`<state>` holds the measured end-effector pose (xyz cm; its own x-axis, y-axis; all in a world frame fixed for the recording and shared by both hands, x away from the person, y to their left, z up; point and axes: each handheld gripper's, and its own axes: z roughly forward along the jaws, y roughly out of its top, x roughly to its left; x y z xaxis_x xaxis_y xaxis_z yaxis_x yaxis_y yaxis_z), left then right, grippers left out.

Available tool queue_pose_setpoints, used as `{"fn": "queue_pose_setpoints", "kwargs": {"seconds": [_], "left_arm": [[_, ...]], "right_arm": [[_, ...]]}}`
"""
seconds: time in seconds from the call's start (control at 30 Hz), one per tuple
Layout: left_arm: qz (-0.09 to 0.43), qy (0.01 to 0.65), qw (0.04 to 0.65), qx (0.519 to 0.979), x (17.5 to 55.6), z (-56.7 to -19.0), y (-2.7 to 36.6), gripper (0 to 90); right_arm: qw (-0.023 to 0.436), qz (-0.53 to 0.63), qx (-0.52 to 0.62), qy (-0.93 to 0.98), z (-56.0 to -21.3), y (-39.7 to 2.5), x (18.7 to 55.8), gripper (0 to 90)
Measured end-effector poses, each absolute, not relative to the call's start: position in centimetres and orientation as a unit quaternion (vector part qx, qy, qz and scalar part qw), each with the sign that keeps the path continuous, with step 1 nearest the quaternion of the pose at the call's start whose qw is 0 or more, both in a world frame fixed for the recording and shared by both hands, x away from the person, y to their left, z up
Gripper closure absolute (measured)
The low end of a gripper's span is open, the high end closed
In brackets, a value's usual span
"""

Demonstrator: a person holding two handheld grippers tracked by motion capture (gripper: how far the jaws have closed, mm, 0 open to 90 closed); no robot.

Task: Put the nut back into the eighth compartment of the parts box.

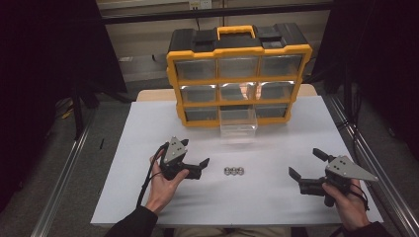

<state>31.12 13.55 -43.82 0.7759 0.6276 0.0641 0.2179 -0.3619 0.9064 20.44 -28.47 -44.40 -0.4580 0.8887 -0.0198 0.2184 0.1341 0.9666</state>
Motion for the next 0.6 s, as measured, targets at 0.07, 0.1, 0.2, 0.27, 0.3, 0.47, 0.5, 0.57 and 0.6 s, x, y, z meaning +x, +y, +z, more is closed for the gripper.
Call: {"fn": "queue_pose_setpoints", "kwargs": {"seconds": [0.07, 0.1, 0.2, 0.27, 0.3, 0.47, 0.5, 0.57, 0.6], "left_arm": [[0.199, 0.258, 0.506, 0.798, 31.4, -43.7, 13.3, 4.8], [0.193, 0.257, 0.509, 0.799, 31.6, -43.6, 13.1, 5.1], [0.181, 0.252, 0.506, 0.805, 31.9, -43.7, 12.6, 5.6], [0.168, 0.243, 0.505, 0.811, 32.0, -43.8, 12.2, 5.7], [0.168, 0.231, 0.504, 0.815, 32.1, -43.8, 12.1, 5.9], [0.159, 0.218, 0.511, 0.816, 32.3, -43.6, 11.8, 7.8], [0.152, 0.215, 0.511, 0.818, 32.3, -43.6, 11.8, 7.8], [0.130, 0.208, 0.507, 0.826, 32.4, -43.4, 11.6, 7.8], [0.120, 0.203, 0.501, 0.833, 32.4, -43.4, 11.5, 7.5]], "right_arm": [[0.324, 0.517, 0.408, 0.680, -44.4, -28.5, 20.4, 0.0], [0.325, 0.517, 0.408, 0.680, -44.4, -28.5, 20.4, 0.0], [0.325, 0.517, 0.407, 0.680, -44.4, -28.5, 20.4, 0.0], [0.324, 0.517, 0.408, 0.680, -44.4, -28.5, 20.4, 0.0], [0.324, 0.517, 0.408, 0.679, -44.4, -28.5, 20.4, 0.0], [0.324, 0.517, 0.407, 0.680, -44.4, -28.5, 20.4, 0.0], [0.323, 0.517, 0.408, 0.680, -44.4, -28.5, 20.4, 0.0], [0.324, 0.517, 0.407, 0.679, -44.4, -28.5, 20.4, 0.0], [0.324, 0.517, 0.407, 0.680, -44.4, -28.5, 20.4, 0.0]]}}
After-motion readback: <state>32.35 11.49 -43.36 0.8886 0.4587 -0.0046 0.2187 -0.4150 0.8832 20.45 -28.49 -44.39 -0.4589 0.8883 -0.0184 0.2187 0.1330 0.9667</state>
